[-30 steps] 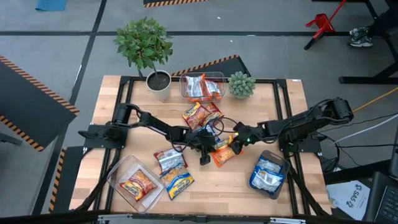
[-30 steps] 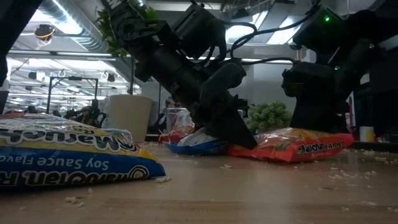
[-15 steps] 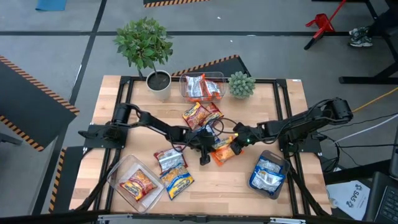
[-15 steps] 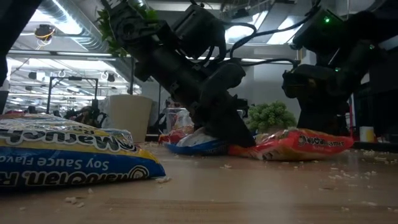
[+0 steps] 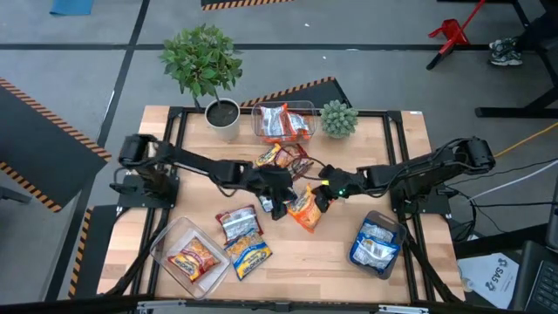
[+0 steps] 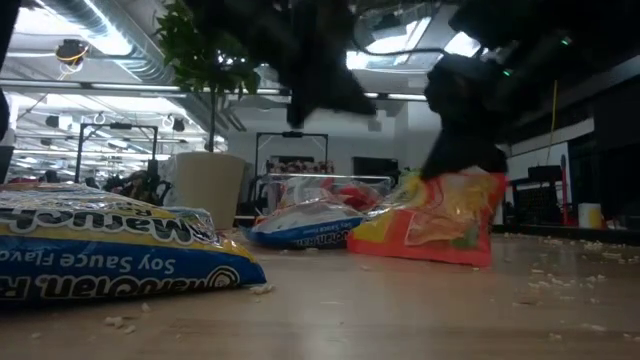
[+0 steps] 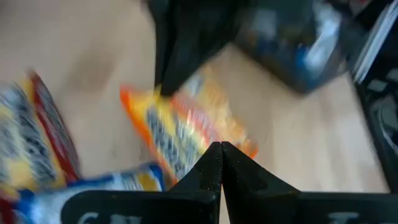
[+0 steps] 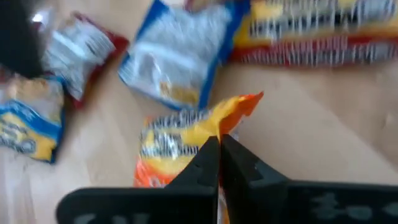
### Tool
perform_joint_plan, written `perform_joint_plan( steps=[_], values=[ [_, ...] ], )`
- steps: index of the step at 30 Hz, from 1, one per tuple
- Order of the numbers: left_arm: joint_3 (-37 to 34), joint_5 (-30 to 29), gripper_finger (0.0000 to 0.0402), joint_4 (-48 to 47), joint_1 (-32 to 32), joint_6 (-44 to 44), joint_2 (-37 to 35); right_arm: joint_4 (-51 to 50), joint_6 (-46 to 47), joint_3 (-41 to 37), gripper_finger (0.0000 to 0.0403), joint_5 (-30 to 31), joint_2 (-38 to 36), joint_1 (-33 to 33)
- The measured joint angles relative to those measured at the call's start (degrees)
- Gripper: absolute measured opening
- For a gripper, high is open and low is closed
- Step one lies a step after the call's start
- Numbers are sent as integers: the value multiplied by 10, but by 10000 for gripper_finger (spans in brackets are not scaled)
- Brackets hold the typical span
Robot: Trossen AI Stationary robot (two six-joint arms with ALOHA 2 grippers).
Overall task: Sort Maruchan noodles
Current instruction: Put the orange noodle pack into the top transparent bin
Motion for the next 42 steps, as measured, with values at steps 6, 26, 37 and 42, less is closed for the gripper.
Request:
perform_joint_plan(
  steps=[6, 26, 37, 42],
  values=[
    [1, -48, 0, -52, 2, 6, -86, -9, -69, 53, 0, -4, 0, -57],
    [2, 15, 0, 82, -32, 65, 74, -368, -114, 103, 285, -54, 0, -60],
    [12, -13, 0, 148, -12, 56, 193, -364, -87, 102, 306, -44, 0, -56],
    [24, 6, 0, 138, -12, 56, 216, -351, -86, 102, 299, -55, 0, -41]
  ],
)
